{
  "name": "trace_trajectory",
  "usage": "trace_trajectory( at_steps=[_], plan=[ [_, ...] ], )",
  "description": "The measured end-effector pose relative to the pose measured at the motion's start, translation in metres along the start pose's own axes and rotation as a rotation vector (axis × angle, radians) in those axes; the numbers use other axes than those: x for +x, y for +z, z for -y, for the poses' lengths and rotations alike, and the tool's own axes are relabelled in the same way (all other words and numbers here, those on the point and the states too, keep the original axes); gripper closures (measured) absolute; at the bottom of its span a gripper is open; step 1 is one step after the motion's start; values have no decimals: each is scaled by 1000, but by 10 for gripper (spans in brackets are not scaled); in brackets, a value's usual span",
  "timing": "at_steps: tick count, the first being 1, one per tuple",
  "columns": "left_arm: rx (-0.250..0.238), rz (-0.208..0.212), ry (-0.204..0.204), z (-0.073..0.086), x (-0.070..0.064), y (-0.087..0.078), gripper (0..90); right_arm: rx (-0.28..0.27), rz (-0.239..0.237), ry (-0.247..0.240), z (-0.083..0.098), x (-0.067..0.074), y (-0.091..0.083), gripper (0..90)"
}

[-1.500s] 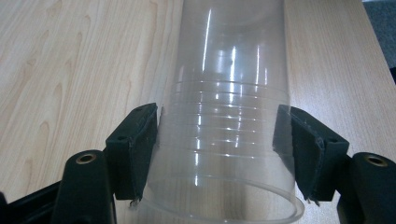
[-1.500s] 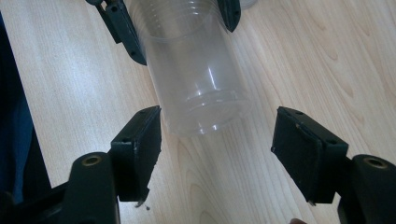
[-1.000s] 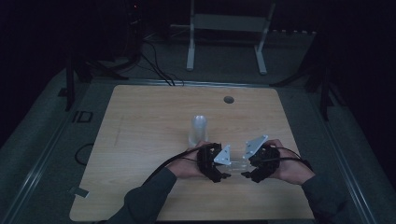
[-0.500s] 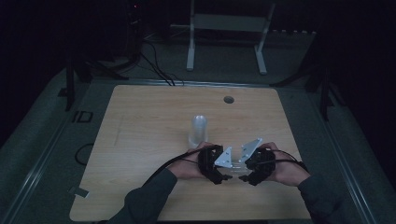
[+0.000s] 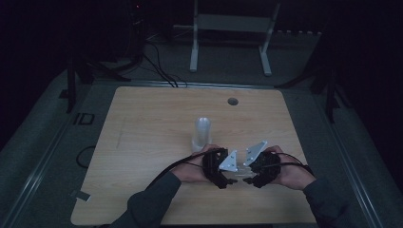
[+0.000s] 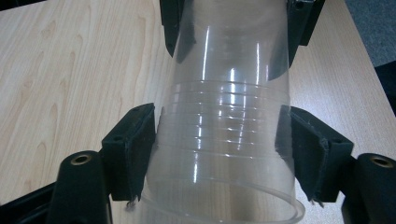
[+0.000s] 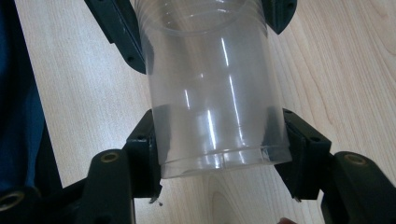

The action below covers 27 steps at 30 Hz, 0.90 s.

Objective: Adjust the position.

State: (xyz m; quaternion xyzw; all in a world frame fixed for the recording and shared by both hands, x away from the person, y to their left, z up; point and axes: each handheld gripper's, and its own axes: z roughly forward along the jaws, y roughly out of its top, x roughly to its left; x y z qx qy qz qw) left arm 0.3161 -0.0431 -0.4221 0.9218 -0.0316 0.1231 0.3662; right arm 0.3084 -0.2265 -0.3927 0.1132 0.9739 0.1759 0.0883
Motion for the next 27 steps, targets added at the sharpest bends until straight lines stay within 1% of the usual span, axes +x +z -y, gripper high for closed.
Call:
trace_trajectory(
  at_steps=[4,6,10,11,15,18,19,20,21,22,24,27],
  plan=[
    [-18,10,-22,-1,2,-3,258,-7,1,8,1,0,0,415],
    [-35,4,-33,-1,3,-4,243,-8,2,13,1,0,0,415],
    [-50,0,-47,-2,5,-6,242,-16,8,21,3,-1,0,415],
    [-63,-3,-58,-2,6,-8,242,-19,13,30,5,-1,-1,415],
    [-77,-23,-60,-3,6,-11,244,-25,23,50,9,-3,-2,414],
    [-96,-34,-78,-4,9,-13,248,-28,30,67,12,-4,-1,414],
    [-96,-34,-78,-4,9,-13,250,-28,30,67,12,-4,-1,414],
    [-104,-40,-84,-4,10,-14,253,-28,33,86,14,-4,-1,414],
    [-104,-40,-84,-4,10,-14,255,-28,33,86,14,-4,-1,414],
    [-117,-40,-101,-3,12,-16,260,-30,40,98,17,-5,-2,414],
    [-126,-51,-112,-3,14,-18,282,-37,45,115,19,-6,-2,414],
    [-148,-55,-130,-2,17,-22,309,-42,57,139,24,-8,-2,414]
  ],
)
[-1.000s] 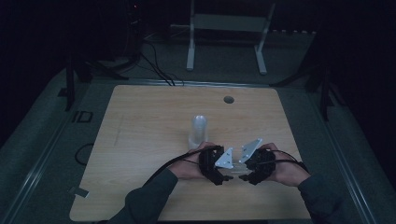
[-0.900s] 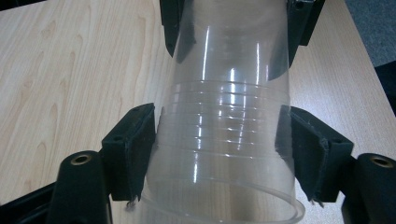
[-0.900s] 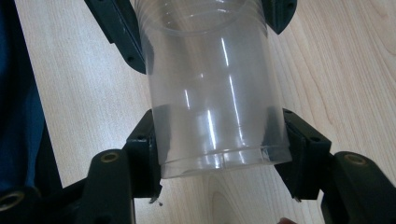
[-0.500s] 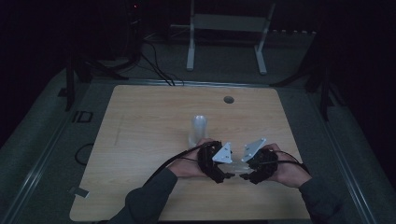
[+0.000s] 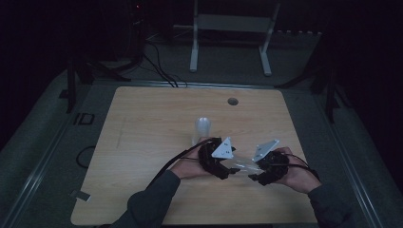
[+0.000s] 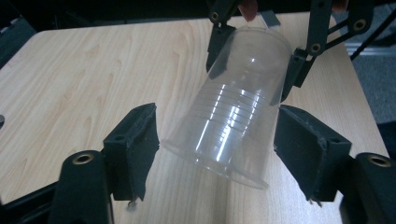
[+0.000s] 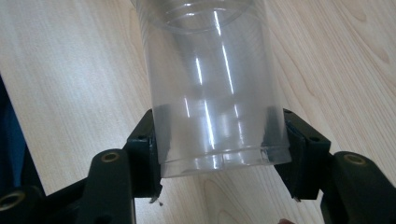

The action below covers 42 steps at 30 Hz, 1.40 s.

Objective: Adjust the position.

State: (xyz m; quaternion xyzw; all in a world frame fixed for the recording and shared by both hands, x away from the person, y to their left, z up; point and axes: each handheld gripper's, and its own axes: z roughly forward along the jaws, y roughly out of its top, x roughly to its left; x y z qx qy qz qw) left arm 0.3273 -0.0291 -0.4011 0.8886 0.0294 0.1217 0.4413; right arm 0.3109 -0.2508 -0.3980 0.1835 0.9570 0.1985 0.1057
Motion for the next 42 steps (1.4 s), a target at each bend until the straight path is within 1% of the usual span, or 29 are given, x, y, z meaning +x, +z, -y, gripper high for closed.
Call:
trace_trajectory(
  at_steps=[4,8,9,10,14,22,27,29,31,34,35,38,42],
  plan=[
    [-30,-5,-35,0,5,-5,331,-10,18,31,5,-3,-1,414],
    [-39,-24,-50,1,8,-8,347,-22,32,60,9,-4,-2,414],
    [-39,-24,-50,1,8,-8,348,-22,32,60,9,-4,-2,414],
    [-44,-26,-59,1,10,-9,348,-36,40,76,11,-5,-3,414],
    [-58,-18,-78,1,12,-10,348,-47,51,98,13,-6,-4,414],
    [-58,-11,-105,2,14,-9,346,-85,72,157,19,-8,-5,414],
    [-61,-7,-124,4,13,-8,346,-101,78,172,23,-9,-6,414],
    [-57,-9,-128,4,14,-8,346,-110,78,182,25,-9,-6,414],
    [-57,-10,-143,5,14,-7,347,-118,85,195,26,-9,-6,414],
    [-56,-11,-148,6,15,-6,347,-129,86,206,27,-10,-7,414],
    [-59,-11,-160,6,15,-5,347,-143,90,221,28,-10,-7,414],
    [-57,-14,-165,7,16,-5,346,-153,97,238,28,-11,-8,414],
    [-58,-26,-184,6,17,-4,347,-172,113,249,29,-11,-9,414]
  ],
)
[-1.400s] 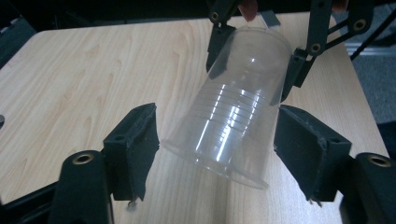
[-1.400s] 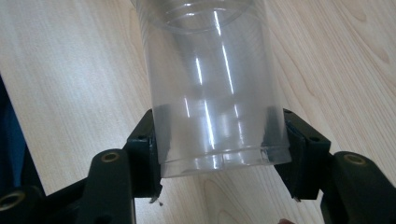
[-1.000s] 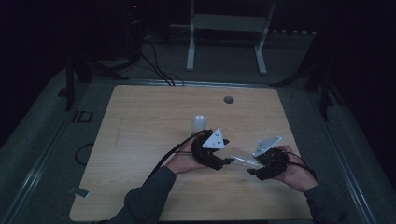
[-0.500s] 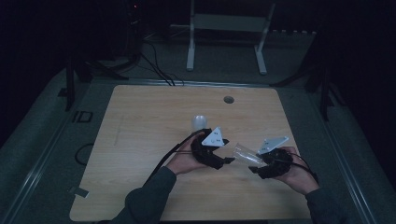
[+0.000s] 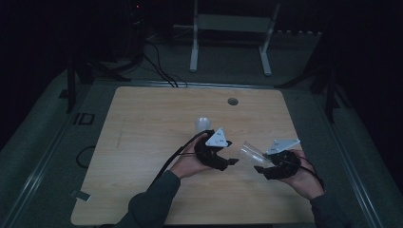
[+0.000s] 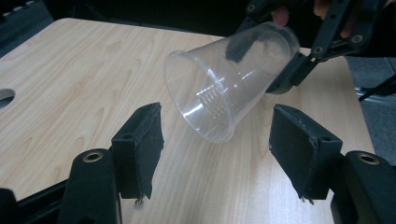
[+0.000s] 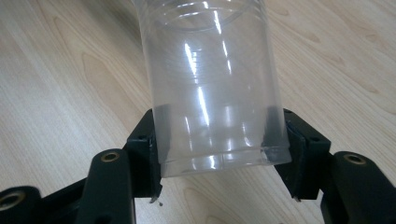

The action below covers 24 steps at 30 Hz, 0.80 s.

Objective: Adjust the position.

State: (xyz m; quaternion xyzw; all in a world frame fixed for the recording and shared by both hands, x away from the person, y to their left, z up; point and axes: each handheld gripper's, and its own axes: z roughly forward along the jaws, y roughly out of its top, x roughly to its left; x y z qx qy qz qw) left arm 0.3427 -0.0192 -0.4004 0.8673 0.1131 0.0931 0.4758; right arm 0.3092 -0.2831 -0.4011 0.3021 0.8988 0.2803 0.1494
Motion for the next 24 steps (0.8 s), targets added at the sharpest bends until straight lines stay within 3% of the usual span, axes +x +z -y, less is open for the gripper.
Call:
trace_trajectory(
  at_steps=[8,24],
  plan=[
    [19,-34,-20,1,2,2,348,-31,22,35,2,-2,-2,414],
    [-13,-25,-54,-2,1,0,345,-102,57,70,3,-4,-8,415]
  ],
)
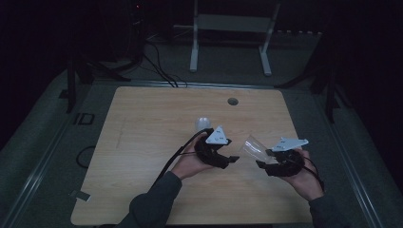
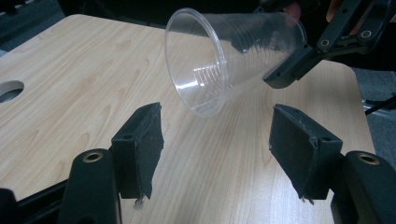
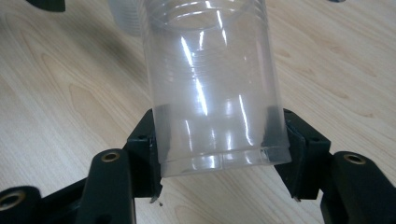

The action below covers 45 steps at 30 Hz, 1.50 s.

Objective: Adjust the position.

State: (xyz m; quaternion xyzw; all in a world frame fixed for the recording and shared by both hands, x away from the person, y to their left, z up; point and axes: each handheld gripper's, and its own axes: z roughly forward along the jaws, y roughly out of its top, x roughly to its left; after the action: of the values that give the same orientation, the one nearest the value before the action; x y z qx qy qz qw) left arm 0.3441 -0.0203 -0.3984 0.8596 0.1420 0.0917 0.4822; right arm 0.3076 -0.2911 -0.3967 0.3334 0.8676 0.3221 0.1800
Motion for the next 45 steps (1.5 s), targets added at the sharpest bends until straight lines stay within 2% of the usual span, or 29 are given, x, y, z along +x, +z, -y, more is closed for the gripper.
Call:
trace_trajectory(
  at_steps=[8,11,13,18,29,35,45],
  plan=[
    [-11,5,-22,-1,1,-1,334,-48,13,19,-1,0,-4,415],
    [-10,8,-24,-1,2,-1,331,-64,6,34,-1,0,-4,415],
    [-21,17,-40,-1,2,-1,330,-86,-7,55,-1,-2,-6,414],
    [-33,23,-53,-3,2,-2,330,-112,-1,69,0,-2,-8,414],
    [-56,15,-82,-4,3,-4,328,-157,10,87,0,0,-9,415],
    [-57,11,-84,-5,2,-4,327,-181,18,104,0,3,-7,415],
    [-75,0,-117,-7,2,-5,326,-228,37,127,2,6,-8,415]
  ],
)
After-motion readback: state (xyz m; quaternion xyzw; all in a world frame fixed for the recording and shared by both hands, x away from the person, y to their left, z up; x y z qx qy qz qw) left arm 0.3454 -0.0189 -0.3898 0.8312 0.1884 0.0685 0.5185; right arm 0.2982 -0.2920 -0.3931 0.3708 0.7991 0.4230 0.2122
